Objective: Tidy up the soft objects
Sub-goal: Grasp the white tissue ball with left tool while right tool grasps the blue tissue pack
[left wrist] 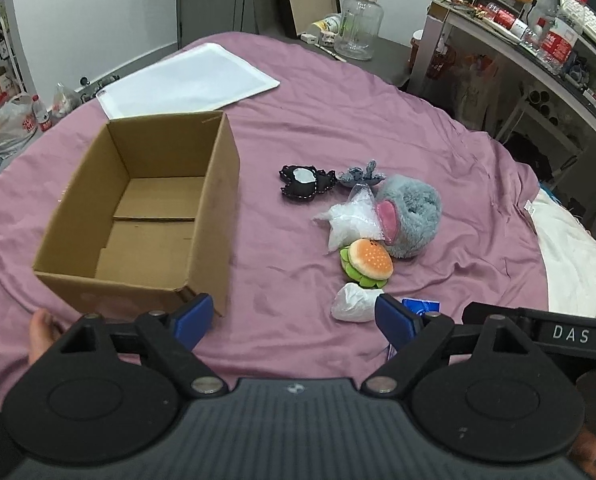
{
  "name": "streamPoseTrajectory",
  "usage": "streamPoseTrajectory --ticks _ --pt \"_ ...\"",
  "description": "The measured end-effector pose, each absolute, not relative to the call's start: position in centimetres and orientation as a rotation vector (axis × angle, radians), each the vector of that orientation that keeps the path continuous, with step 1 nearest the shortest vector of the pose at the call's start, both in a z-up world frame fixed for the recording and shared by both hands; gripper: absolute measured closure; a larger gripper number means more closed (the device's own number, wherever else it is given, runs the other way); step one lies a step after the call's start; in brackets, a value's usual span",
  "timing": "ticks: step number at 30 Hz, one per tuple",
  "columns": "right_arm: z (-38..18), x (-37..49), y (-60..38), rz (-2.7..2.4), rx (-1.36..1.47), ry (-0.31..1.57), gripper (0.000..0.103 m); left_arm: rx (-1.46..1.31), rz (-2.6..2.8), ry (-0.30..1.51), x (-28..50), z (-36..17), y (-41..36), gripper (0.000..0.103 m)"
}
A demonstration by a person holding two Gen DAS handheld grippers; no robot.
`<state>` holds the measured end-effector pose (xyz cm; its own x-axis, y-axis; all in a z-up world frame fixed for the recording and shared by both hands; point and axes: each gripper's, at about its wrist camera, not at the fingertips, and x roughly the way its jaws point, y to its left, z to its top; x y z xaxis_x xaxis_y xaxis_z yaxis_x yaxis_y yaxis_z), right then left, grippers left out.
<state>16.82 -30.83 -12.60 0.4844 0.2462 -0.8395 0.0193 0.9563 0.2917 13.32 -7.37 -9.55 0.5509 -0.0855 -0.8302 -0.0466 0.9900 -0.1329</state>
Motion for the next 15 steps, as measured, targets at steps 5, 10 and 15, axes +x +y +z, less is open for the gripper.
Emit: streamPoseTrajectory --ticks 5,10,15 --pt "-14.1 18.0 -32.0 0.136 0.343 1.075 0.003 -0.152 -0.040 1.018 14.7 -11.1 -8.5 0.020" --pt "-15.7 19.4 -32.5 0.160 0.387 1.130 0.006 -0.162 -0.066 1.050 15.8 -12.8 -9.6 0.022" --pt "-17.9 21.2 -32.8 0.174 0.446 1.212 0.015 -0.176 -0.073 1.090 17.0 -14.9 -10.5 0.032"
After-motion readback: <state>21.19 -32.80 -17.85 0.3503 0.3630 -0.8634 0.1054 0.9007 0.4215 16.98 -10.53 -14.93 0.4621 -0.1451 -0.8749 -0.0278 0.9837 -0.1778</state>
